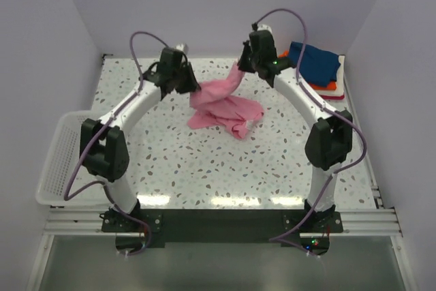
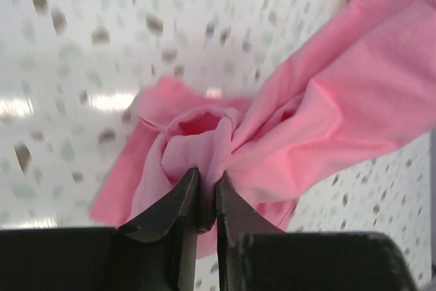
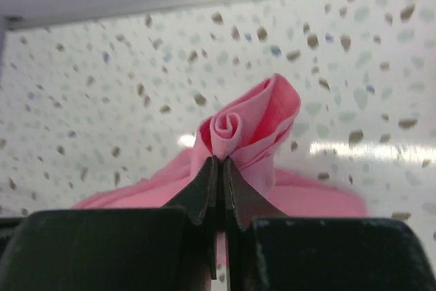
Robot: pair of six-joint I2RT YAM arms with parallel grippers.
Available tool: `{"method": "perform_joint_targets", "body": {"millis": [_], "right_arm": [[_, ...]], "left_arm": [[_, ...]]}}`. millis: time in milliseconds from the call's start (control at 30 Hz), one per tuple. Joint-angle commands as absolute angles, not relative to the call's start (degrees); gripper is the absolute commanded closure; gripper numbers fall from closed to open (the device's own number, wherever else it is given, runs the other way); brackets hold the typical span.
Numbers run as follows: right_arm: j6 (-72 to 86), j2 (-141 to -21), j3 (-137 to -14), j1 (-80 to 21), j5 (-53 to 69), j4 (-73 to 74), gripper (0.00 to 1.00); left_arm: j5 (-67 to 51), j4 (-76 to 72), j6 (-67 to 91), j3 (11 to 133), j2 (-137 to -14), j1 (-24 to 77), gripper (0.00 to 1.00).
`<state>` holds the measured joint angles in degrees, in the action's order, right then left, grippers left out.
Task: Fold and stack the t-shirts
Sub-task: Flatten the tshirt out
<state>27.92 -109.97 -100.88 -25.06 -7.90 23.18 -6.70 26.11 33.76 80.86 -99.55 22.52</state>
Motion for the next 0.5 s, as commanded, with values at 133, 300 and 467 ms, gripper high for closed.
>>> {"method": "perform_joint_targets", "body": {"millis": [133, 300, 467], "right_arm": [[26.0, -117.0, -140.2, -21.5, -5.1, 34.5, 1.0], [26.6, -106.0, -129.9, -18.7, -4.4, 29.5, 1.0], [28.6, -89.7, -99.2, -17.7, -3.9, 24.6, 1.0]], "left_arm": [[-3.4, 36.4, 29.4, 125.7, -106.8, 17.7, 1.0], [-1.3, 34.5, 28.0, 120.3, -97.5, 17.6, 1.0], [-7.3, 25.9, 31.4, 95.7, -85.6, 17.7, 1.0]]}}
